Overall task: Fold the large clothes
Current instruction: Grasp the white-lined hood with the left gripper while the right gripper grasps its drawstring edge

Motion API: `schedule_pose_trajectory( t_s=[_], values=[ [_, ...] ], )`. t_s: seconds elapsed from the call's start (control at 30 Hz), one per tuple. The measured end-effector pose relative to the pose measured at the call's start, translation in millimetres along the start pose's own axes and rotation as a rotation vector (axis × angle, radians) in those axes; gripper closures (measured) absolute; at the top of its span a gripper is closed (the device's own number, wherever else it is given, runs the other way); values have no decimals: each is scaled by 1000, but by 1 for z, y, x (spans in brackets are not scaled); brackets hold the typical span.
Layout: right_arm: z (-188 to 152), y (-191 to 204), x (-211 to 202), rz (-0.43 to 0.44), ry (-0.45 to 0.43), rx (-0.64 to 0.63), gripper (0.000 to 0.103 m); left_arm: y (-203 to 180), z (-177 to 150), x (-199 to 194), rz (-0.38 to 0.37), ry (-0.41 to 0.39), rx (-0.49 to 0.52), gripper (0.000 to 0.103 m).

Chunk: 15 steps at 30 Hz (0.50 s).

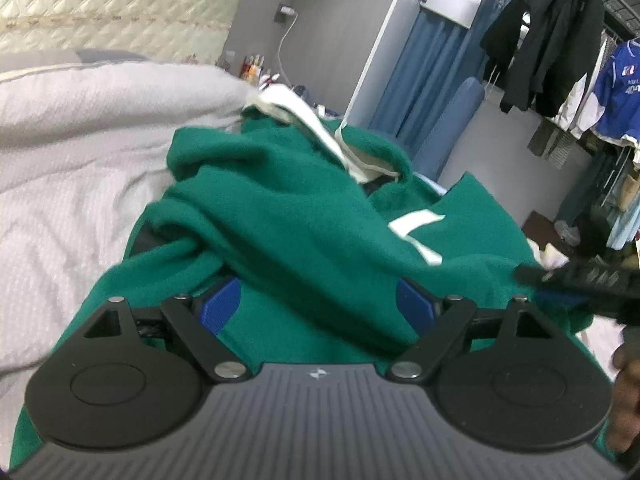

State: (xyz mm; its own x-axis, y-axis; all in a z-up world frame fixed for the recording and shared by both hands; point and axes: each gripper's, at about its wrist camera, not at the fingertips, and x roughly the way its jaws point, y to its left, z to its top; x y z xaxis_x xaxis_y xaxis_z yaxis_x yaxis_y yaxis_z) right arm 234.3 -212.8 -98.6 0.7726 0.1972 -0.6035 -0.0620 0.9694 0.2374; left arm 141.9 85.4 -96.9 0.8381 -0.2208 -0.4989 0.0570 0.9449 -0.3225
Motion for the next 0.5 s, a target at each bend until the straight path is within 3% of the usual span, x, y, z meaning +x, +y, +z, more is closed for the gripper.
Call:
schedule_pose_trajectory(
  t_s=[0.13, 0.3, 0.37, 0.5],
  values=[
    [-5, 13, 16, 44, 54, -70, 51, -9, 15, 10, -22, -58, 16, 19],
    [-11, 19, 31, 61, 92, -109, 59, -16, 25, 39, -12, -40, 20, 31],
    [-15, 21, 44, 41, 142, -126, 60, -15, 24, 55, 5, -12, 20, 35],
    [-23, 22, 67, 22, 225, -151, 62, -4, 19, 90, 45, 141, -19, 44]
  ],
)
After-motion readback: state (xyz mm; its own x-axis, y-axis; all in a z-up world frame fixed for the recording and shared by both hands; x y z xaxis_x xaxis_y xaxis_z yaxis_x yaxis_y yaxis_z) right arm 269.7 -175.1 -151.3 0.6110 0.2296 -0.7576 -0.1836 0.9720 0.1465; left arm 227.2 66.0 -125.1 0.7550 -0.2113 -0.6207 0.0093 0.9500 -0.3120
